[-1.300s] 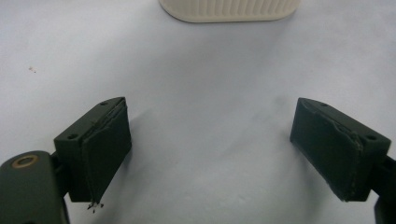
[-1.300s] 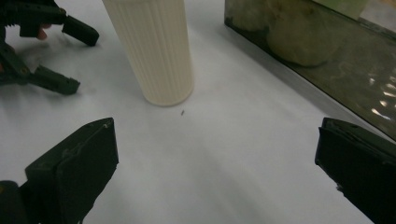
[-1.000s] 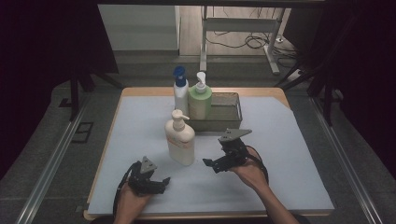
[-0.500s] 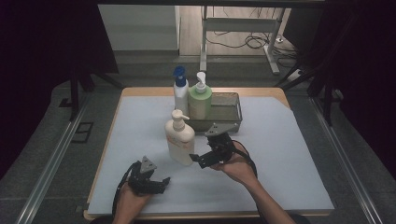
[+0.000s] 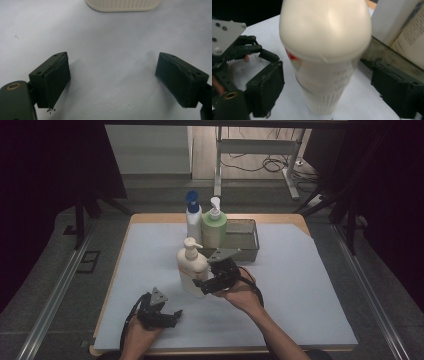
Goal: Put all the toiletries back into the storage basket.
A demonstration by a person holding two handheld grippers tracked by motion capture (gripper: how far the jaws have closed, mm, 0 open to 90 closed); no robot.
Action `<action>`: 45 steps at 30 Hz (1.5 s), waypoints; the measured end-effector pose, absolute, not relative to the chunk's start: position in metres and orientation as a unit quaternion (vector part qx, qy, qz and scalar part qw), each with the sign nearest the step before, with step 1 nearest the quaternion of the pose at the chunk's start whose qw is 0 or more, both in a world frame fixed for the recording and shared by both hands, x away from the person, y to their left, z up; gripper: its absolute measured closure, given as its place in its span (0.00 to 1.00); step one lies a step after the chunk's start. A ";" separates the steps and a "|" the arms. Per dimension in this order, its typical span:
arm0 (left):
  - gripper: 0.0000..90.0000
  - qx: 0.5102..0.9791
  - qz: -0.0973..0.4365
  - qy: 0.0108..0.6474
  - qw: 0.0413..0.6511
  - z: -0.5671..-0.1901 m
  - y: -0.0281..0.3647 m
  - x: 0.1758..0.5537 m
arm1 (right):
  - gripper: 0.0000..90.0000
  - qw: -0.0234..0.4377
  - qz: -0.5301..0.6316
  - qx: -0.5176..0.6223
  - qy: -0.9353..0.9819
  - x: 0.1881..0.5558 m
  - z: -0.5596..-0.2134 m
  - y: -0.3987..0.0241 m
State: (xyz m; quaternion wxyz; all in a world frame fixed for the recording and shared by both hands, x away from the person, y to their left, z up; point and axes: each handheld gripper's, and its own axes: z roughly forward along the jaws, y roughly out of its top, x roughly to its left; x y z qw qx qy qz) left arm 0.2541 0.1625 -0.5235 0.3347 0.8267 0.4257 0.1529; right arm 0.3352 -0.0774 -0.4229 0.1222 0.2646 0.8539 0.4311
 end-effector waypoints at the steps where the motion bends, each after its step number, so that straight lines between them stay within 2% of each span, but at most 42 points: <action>1: 0.13 0.827 0.153 0.426 0.335 -0.524 0.162 0.254 | 0.14 0.125 0.430 0.264 0.854 0.336 -0.423 -0.076; 13: 0.13 0.827 0.153 0.425 0.335 -0.524 0.163 0.254 | 0.24 0.141 0.424 0.272 0.852 0.344 -0.425 -0.051; 18: 0.13 0.827 0.153 0.425 0.335 -0.524 0.163 0.254 | 0.36 0.144 0.427 0.269 0.851 0.344 -0.426 -0.044; 23: 0.13 0.827 0.153 0.426 0.334 -0.523 0.162 0.254 | 0.40 0.127 0.431 0.273 0.851 0.344 -0.424 -0.047; 31: 0.13 0.827 0.153 0.425 0.335 -0.524 0.163 0.254 | 0.41 0.126 0.421 0.272 0.856 0.344 -0.421 -0.049; 37: 0.13 0.827 0.153 0.426 0.335 -0.524 0.162 0.254 | 0.41 0.141 0.416 0.266 0.858 0.338 -0.407 -0.055; 45: 0.13 0.827 0.153 0.425 0.335 -0.524 0.163 0.254 | 0.41 0.137 0.414 0.277 0.856 0.337 -0.395 -0.070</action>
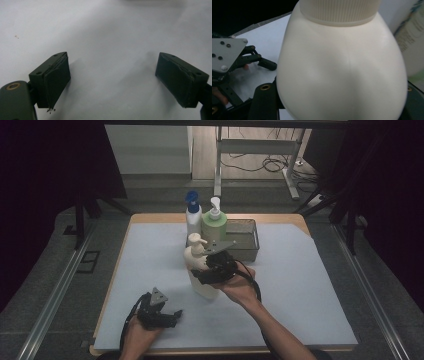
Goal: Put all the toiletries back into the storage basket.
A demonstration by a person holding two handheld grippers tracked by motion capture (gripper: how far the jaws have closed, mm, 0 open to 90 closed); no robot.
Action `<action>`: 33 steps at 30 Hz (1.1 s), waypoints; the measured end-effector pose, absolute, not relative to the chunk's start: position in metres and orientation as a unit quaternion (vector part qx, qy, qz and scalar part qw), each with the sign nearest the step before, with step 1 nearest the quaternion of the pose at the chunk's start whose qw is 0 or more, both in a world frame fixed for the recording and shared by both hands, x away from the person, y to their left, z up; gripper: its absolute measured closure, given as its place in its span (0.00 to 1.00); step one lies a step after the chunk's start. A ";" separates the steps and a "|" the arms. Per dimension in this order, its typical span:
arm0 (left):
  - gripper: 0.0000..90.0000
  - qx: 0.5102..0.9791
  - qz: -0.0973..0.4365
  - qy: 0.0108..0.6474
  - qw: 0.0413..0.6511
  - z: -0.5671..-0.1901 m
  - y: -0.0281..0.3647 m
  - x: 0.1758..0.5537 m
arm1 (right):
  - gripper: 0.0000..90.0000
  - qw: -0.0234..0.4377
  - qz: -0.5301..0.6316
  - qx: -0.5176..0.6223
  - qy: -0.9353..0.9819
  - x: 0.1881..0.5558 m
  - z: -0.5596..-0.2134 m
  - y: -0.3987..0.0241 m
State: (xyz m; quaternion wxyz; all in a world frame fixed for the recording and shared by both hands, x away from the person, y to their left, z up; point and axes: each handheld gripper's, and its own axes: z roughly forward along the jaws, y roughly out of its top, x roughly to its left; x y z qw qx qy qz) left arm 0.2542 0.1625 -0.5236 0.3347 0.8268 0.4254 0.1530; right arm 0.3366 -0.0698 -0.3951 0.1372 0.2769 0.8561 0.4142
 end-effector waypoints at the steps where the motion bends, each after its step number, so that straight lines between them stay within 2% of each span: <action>1: 0.13 0.827 0.153 0.425 0.335 -0.524 0.163 0.254 | 0.41 0.139 0.413 0.279 0.855 0.336 -0.393 -0.073; 33: 0.13 0.827 0.153 0.426 0.334 -0.523 0.162 0.254 | 0.41 0.190 0.405 0.358 0.820 0.344 -0.338 -0.171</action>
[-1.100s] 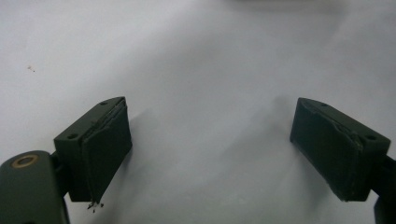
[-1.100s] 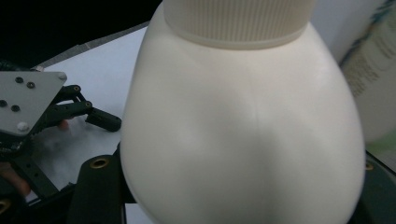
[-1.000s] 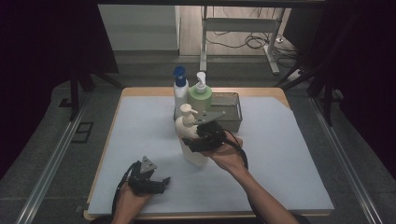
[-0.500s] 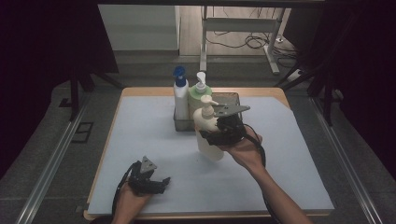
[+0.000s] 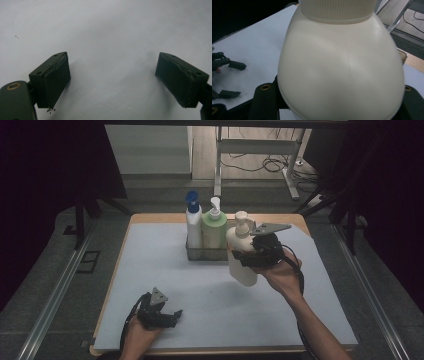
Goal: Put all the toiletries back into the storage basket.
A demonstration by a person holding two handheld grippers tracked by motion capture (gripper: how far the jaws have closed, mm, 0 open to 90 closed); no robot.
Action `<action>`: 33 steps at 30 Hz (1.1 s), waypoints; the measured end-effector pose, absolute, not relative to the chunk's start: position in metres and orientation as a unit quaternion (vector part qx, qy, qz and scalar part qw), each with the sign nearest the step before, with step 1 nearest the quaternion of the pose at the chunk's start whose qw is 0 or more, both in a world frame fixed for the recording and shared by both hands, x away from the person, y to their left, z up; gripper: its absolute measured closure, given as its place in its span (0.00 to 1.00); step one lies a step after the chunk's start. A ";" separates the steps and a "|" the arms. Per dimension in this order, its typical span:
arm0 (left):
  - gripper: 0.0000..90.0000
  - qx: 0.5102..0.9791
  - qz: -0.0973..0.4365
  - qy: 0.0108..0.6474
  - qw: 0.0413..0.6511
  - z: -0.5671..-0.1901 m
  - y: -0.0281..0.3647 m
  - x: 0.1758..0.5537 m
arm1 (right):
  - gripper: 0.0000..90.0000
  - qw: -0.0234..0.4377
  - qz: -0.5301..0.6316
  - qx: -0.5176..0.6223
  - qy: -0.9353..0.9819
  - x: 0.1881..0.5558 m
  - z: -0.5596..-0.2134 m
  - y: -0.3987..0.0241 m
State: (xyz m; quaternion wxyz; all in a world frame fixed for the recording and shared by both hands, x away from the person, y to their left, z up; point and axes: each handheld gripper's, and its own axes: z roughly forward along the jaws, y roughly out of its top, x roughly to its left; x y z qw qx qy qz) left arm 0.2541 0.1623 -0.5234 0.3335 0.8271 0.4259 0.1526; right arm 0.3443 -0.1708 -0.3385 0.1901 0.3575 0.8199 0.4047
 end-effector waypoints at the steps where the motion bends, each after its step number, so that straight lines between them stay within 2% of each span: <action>1: 0.13 0.827 0.153 0.426 0.333 -0.523 0.162 0.254 | 0.41 0.191 0.406 0.361 0.818 0.346 -0.335 -0.174; 18: 0.13 0.827 0.153 0.426 0.334 -0.523 0.162 0.254 | 0.41 0.219 0.405 0.398 0.794 0.373 -0.320 -0.191; 33: 0.13 0.827 0.153 0.426 0.334 -0.523 0.162 0.254 | 0.41 0.239 0.406 0.417 0.777 0.404 -0.316 -0.186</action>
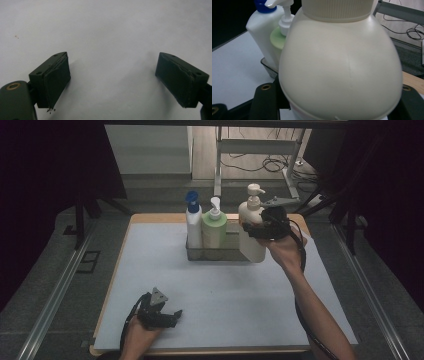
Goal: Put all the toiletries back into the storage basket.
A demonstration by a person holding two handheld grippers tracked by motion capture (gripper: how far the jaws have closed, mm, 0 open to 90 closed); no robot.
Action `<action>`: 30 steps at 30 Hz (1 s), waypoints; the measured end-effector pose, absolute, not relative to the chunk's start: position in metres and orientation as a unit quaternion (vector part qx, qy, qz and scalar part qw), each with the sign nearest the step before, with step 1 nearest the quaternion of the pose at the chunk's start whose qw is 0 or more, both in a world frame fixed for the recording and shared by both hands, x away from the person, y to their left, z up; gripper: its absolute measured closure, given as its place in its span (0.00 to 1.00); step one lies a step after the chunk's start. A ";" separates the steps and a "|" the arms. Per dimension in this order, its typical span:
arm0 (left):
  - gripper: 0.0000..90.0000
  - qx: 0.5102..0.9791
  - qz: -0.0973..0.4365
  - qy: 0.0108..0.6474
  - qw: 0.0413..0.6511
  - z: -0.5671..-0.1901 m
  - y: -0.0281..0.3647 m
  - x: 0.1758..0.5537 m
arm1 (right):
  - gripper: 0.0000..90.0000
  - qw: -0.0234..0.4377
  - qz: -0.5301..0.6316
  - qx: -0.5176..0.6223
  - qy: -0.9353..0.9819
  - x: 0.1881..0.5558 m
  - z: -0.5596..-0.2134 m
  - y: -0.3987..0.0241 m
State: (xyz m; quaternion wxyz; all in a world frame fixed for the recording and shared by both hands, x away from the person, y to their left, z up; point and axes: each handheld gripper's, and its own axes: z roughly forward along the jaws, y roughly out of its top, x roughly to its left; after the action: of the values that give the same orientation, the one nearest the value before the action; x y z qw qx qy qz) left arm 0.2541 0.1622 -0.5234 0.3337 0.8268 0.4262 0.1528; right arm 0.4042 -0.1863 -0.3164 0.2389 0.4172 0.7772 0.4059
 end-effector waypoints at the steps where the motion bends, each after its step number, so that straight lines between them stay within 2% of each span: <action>1: 0.13 0.827 0.153 0.426 0.334 -0.523 0.162 0.254 | 0.41 0.240 0.407 0.422 0.774 0.409 -0.316 -0.185; 30: 0.13 0.827 0.153 0.426 0.333 -0.523 0.162 0.254 | 0.42 0.255 0.407 0.461 0.746 0.465 -0.336 -0.174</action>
State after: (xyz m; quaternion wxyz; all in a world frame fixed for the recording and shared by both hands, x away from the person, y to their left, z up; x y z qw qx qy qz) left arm 0.2541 0.1624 -0.5234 0.3331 0.8273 0.4258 0.1526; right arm 0.4654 -0.1744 -0.3356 0.2547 0.4608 0.7464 0.4070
